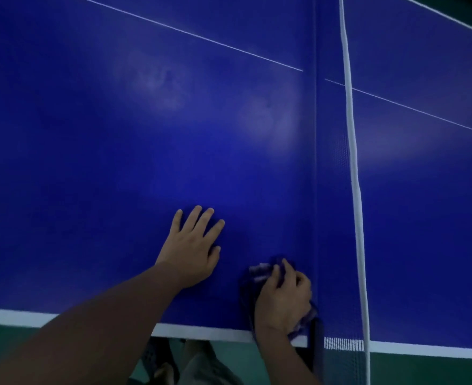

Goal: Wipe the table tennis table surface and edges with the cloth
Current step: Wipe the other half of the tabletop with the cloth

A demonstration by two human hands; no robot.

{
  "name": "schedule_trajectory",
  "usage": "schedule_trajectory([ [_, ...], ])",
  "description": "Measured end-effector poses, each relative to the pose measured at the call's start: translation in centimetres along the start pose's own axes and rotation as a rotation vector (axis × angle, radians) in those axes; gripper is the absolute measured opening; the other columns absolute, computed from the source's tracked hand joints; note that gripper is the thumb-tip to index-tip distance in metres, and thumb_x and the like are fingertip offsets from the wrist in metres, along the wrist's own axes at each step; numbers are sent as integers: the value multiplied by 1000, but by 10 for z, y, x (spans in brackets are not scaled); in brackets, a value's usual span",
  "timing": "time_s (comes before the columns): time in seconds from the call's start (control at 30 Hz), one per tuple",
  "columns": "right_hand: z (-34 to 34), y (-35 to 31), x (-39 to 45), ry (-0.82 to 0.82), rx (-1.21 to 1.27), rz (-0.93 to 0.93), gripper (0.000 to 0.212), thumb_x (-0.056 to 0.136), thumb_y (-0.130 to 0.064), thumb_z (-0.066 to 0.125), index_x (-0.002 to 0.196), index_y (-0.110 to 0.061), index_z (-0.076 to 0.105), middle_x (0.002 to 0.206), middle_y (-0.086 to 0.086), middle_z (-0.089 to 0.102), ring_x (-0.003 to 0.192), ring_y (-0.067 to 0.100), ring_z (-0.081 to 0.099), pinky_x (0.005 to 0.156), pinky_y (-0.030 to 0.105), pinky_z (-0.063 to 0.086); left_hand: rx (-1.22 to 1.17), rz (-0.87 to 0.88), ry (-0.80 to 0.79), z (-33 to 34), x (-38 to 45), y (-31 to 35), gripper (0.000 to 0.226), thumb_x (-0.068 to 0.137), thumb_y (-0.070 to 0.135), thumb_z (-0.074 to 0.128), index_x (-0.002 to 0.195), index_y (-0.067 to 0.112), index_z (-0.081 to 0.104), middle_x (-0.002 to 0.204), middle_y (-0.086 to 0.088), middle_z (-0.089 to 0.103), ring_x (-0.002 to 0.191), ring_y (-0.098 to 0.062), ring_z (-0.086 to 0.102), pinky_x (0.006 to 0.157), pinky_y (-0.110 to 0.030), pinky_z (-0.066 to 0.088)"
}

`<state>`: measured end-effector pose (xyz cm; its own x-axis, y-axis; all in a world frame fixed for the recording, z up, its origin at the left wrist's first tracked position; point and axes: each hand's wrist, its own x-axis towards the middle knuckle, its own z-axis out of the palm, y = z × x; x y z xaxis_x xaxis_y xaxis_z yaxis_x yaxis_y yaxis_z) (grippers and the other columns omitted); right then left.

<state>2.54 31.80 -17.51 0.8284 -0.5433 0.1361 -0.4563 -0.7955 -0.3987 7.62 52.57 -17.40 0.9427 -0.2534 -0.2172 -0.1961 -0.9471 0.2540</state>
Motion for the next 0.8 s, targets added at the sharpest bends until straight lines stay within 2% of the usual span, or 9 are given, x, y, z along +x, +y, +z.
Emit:
schedule_trajectory([
  [0.2,9,-21,52,-40,-11,211,30,100,-23,58,124,-7,68,118,21,58,109,41,54,89,54,42,3,-23,18,-4,14,2,64,97,53,23,154,28,35,162,-6,29,152,-31,18,123,-59,9],
  [0.27,10,-26,60,-102,-38,-39,27,97,-20,64,120,-9,71,114,19,61,103,39,57,84,53,47,0,-26,12,-5,26,2,64,97,53,23,155,28,34,162,-7,28,152,-31,17,123,-59,8],
  [0.37,11,-5,64,-234,-60,-602,21,93,-21,69,113,-13,74,101,9,63,87,31,60,69,46,51,5,-39,15,-9,46,3,63,98,53,24,156,29,30,164,-7,23,153,-30,13,123,-58,6],
  [0.43,12,3,73,-275,-67,-771,25,95,-29,61,110,-16,75,96,5,63,83,26,60,65,42,50,-3,-69,21,-13,61,4,63,98,54,24,156,29,29,164,-7,22,153,-30,11,124,-57,6],
  [0.47,14,1,81,-262,-55,-711,25,95,-29,60,110,-15,75,96,6,63,82,27,60,65,42,50,-2,-79,21,-15,68,5,63,99,53,25,156,29,29,164,-7,22,153,-30,11,124,-57,6],
  [0.57,33,-32,113,-151,-25,-224,24,98,-27,62,116,-15,72,107,11,61,93,32,60,80,48,49,-15,-82,35,-19,84,4,60,99,51,33,154,27,35,162,-9,27,152,-31,15,123,-58,9],
  [0.63,46,-63,145,-152,-29,-106,28,99,-31,58,120,-17,70,113,11,59,101,31,57,86,49,45,-25,-92,49,-22,92,4,58,100,49,37,153,26,38,161,-9,29,151,-31,17,122,-59,11],
  [0.67,50,-74,154,-179,-37,-194,27,99,-31,58,119,-18,70,112,10,60,100,31,57,84,48,46,-31,-103,58,-23,97,4,57,99,49,39,152,26,39,160,-9,30,151,-31,18,122,-59,11],
  [0.8,50,-63,153,-339,10,-954,24,98,-33,55,114,-22,70,95,1,56,79,21,52,66,38,41,-45,-146,71,-27,111,6,58,99,48,33,152,27,39,161,-8,30,151,-30,18,122,-57,11],
])
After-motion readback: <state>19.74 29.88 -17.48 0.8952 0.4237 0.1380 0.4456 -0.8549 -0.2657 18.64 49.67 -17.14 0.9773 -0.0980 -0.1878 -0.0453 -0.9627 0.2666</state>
